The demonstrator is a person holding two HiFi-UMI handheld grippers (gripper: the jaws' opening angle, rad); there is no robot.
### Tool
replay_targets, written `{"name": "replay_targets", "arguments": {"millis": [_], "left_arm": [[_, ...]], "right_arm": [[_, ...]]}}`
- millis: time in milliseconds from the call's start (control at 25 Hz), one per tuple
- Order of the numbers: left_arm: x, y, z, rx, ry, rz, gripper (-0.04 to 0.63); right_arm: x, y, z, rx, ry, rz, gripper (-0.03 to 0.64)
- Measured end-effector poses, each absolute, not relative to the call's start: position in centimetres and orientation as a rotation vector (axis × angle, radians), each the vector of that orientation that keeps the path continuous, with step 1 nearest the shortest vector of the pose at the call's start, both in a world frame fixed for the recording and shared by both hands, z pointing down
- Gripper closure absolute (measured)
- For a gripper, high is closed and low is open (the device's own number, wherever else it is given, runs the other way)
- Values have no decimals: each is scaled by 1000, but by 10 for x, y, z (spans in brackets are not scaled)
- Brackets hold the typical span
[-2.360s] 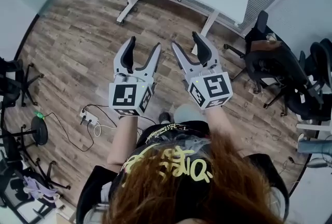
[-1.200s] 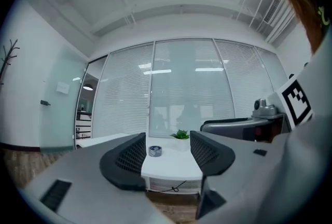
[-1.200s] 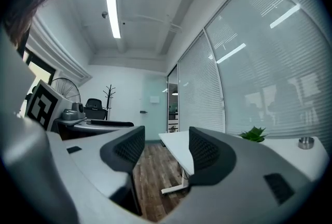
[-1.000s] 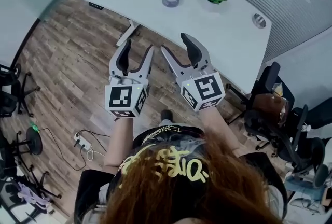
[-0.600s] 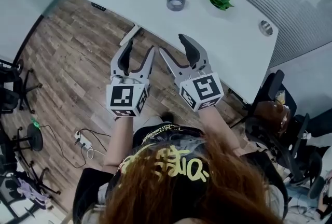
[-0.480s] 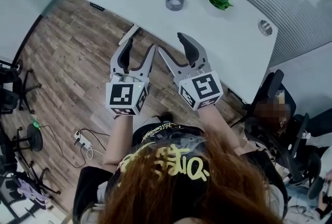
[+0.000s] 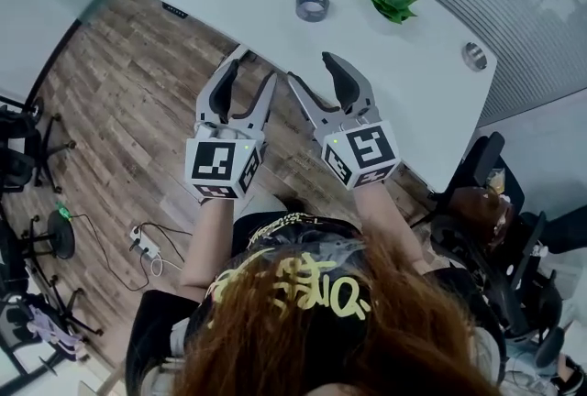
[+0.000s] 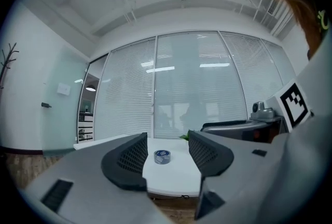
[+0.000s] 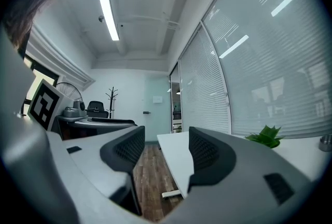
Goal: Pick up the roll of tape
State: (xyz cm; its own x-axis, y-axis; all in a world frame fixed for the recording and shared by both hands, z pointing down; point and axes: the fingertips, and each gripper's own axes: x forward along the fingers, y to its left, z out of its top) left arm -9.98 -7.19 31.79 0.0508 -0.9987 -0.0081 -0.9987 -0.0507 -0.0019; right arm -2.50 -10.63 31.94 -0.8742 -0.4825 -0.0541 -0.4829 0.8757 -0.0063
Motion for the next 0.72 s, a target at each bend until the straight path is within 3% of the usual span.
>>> {"name": "replay_targets", "arguments": {"millis": [720], "left_arm": [[-108, -169, 328, -2407, 2001, 19, 357]], "right_arm": [[-36, -190, 327, -928, 2955, 29, 364]]}}
